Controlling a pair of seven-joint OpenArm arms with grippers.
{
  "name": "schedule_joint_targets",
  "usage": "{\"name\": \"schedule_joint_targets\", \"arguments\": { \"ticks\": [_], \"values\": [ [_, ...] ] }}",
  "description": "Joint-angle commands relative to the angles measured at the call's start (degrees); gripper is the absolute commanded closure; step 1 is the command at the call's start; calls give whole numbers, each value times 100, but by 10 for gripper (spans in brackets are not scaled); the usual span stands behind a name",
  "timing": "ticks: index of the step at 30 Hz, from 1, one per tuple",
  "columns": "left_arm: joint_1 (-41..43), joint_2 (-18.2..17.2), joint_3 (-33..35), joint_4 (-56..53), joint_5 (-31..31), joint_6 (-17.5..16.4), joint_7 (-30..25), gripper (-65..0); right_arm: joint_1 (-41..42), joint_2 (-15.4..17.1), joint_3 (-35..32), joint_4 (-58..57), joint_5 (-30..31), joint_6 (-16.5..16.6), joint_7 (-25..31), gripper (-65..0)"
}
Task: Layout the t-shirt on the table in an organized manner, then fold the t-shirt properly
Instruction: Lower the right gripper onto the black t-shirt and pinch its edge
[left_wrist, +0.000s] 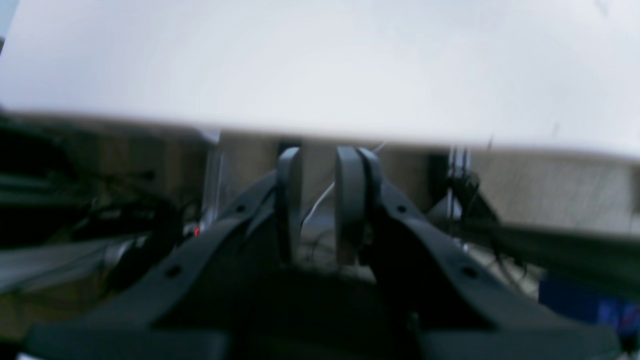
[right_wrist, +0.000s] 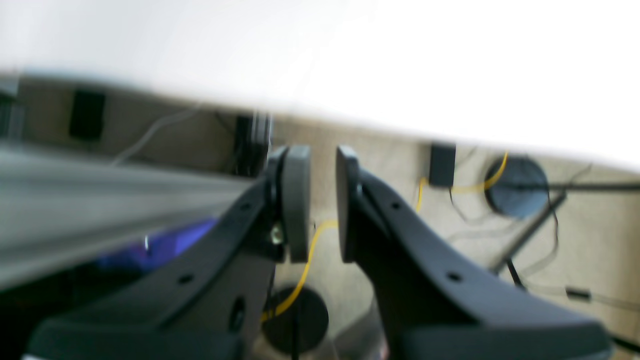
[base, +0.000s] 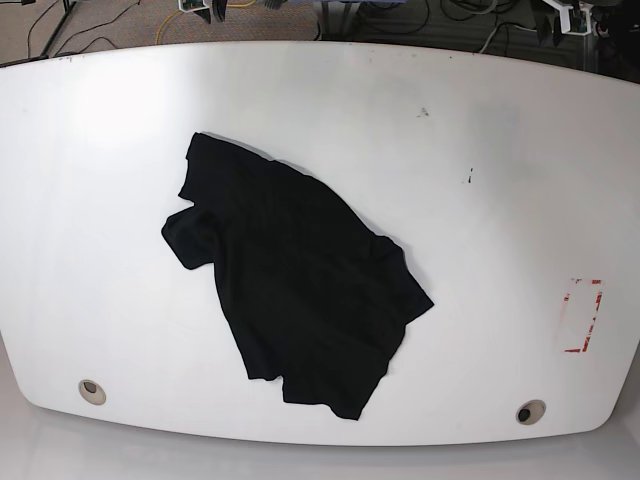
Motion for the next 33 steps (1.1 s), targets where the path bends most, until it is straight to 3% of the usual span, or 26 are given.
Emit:
{"name": "schedule_joint_targets", "arguments": {
  "ticks": [1, 18, 24, 27, 33],
  "values": [
    [-142, -26, -110, 99, -44, 17, -165, -97, 126, 4, -5, 85, -13, -20, 124, -86],
    [-1294, -61, 145, 99, 0, 8, -156, -108, 2008, 4, -831, 85, -56, 15, -8, -97],
    [-1391, -333, 435, 152, -35, 8, -165, -226, 3045, 22, -1543, 67, -39, 15, -861, -195],
    [-1496, -333, 497, 169, -17, 8, -174, -233, 3678, 30, -2000, 6, -56, 15, -1406, -241],
    [-1821, -324, 497, 143, -8, 8, -174, -235, 4839, 30, -2563, -232, -13, 15, -2153, -271]
  ]
}}
